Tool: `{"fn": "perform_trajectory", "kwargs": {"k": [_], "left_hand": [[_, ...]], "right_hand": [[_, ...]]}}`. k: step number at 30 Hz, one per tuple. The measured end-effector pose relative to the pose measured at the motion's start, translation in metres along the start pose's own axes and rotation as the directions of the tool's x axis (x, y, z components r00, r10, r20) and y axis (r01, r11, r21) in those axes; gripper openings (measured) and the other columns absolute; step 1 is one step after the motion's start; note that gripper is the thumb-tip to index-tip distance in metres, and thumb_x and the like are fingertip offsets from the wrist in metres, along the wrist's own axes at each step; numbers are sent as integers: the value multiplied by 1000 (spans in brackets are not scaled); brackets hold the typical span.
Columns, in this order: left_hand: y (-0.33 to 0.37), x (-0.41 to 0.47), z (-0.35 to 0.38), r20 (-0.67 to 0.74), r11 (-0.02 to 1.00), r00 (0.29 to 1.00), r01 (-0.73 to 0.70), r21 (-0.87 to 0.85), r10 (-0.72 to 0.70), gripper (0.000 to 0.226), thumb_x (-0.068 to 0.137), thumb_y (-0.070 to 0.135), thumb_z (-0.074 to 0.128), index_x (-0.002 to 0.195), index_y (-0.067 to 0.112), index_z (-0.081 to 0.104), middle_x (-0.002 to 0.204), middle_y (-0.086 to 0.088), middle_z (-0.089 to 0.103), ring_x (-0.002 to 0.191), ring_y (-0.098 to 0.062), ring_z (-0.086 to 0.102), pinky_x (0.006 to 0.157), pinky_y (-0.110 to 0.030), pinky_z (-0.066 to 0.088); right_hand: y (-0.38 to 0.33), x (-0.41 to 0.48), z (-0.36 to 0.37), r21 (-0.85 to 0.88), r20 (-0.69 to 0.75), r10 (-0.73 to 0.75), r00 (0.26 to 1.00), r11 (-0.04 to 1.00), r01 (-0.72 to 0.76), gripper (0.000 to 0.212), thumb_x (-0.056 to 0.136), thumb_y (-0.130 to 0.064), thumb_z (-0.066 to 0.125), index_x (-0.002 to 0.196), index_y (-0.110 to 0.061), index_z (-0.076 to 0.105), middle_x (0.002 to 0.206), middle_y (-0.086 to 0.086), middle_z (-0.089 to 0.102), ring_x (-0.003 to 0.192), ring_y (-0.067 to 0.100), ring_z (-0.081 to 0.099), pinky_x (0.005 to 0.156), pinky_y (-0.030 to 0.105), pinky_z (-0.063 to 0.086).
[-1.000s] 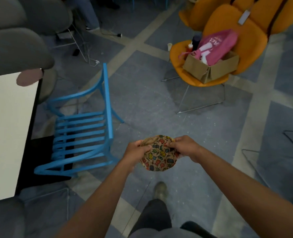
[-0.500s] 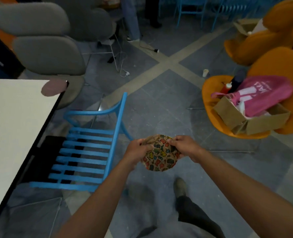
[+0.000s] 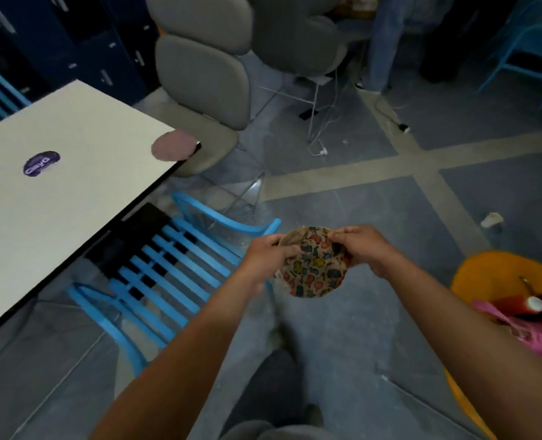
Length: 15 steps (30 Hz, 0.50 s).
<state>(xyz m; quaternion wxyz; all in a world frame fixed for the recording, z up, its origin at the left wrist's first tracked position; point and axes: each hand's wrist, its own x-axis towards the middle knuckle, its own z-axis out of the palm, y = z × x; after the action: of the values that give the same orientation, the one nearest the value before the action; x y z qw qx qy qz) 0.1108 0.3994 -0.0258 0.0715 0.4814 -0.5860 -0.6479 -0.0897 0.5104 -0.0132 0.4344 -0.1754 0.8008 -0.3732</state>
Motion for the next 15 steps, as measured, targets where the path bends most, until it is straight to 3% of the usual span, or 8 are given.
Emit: {"fn": "perform_trajectory", "kwargs": {"k": [5,11,15], "left_hand": [[31,70,-25,-79,995,996,19,-99,-27,16,93,28,80,108,30,82,108,4,83,110,-22,73,94,-46,60],[68,148,-67,-156,982,985,41,-184,-71,18,95,25,78,113,24,81,105,6,81,98,-11,71,73,-30,53],[81,182,-101,-220,965,968,60,-256,-119,22,99,30,75,116,17,81,109,-3,83,102,-20,76,80,-33,60]], "right_hand": [[-58,78,6,-60,70,-41,997,997,45,17,92,-30,75,88,-14,79,82,2,79,72,19,74,48,24,54],[-136,168,26,-172,148,-51,988,982,76,18,92,-31,73,88,-16,81,75,-2,78,64,14,71,45,20,49],[-180,218,53,-248,212,-93,973,958,146,19,90,-30,74,75,-19,79,57,-8,70,44,6,59,42,19,43]]}}
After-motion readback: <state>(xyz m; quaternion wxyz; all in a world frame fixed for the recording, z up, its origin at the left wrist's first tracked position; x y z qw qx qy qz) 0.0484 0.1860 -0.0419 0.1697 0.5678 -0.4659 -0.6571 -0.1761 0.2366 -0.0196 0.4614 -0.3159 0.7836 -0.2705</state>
